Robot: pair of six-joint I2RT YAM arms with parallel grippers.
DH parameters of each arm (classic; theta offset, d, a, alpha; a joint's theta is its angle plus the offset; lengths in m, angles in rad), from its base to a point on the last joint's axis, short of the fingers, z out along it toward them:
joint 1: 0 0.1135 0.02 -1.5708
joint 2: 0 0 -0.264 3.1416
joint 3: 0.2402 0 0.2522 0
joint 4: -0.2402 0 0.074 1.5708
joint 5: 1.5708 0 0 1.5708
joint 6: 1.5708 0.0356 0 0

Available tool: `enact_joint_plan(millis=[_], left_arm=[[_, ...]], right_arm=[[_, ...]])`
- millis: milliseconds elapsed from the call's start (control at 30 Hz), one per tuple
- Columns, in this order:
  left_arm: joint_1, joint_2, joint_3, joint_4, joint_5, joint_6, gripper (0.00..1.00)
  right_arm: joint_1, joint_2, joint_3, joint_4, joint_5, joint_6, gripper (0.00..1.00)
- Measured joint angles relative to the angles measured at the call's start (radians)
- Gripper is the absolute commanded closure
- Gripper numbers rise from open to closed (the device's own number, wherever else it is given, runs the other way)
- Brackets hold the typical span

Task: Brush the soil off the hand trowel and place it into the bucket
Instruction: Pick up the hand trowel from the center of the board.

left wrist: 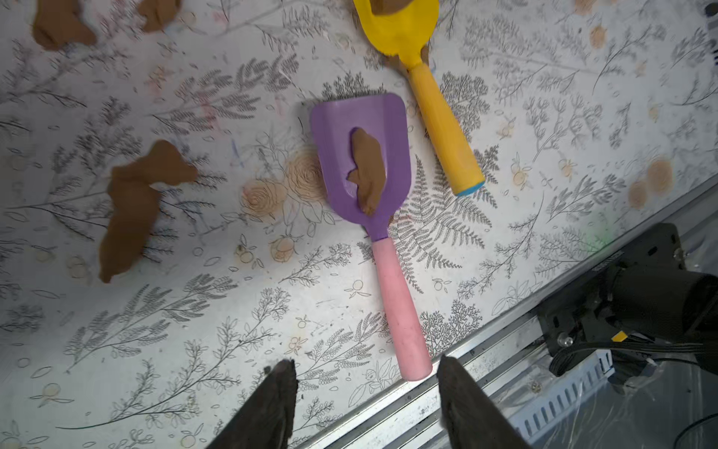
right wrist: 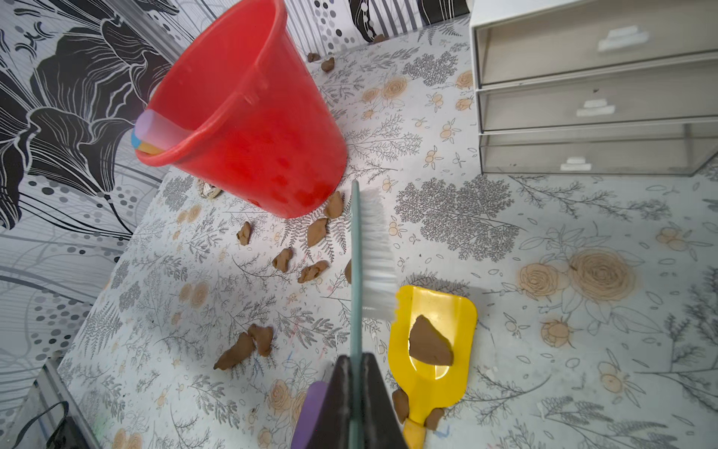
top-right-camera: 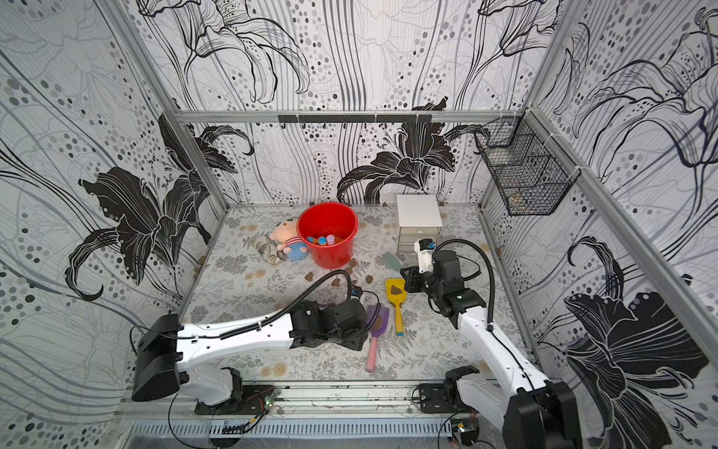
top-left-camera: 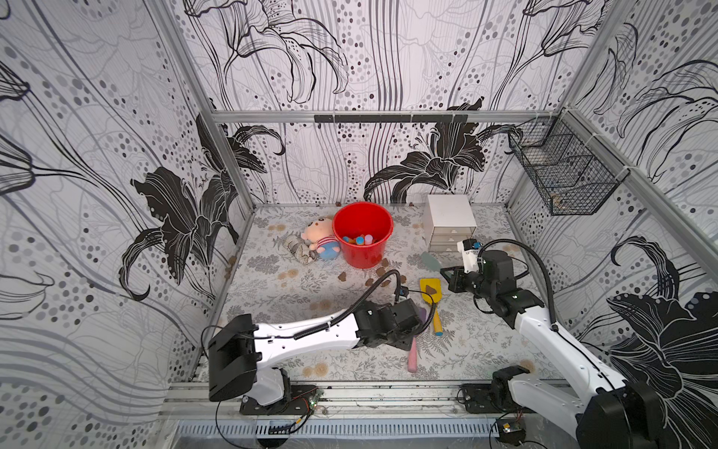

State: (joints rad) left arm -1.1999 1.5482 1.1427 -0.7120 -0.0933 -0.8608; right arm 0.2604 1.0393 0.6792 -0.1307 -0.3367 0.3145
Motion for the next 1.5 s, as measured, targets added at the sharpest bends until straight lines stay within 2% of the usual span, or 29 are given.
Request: enact_joint_plan(millis=[400,867,1067,1333,1500], left_arm=[[-0.039,0.159,0.047,0.062,0.034,-0.028,0.35],[-0.073,0.3,0.061,0.059,0.037,-0.028,0.38],[-0.092,0.341,0.068,0.067,0.031,-0.035,0.47],[-0.116,0.335,0.041,0.106,-0.009,-0.06,0.68],[-0.117,0.29,-0.027,0.164,-0.032,-0.071,0.8]], right_arm=[[0.0,-0.072,0.025,-0.066,-0.007,0.003,1.0],[0.0,-0.112,-0.08,-0.072,0.005,-0.016,1.0],[0.0,-0.111,-0.091,-0.065,0.005,-0.016,1.0],[0.0,-0.11,-0.12,-0.061,0.0,-0.016,1.0],[0.0,-0.135,-0.147,-0.064,-0.012,-0.015,1.0]])
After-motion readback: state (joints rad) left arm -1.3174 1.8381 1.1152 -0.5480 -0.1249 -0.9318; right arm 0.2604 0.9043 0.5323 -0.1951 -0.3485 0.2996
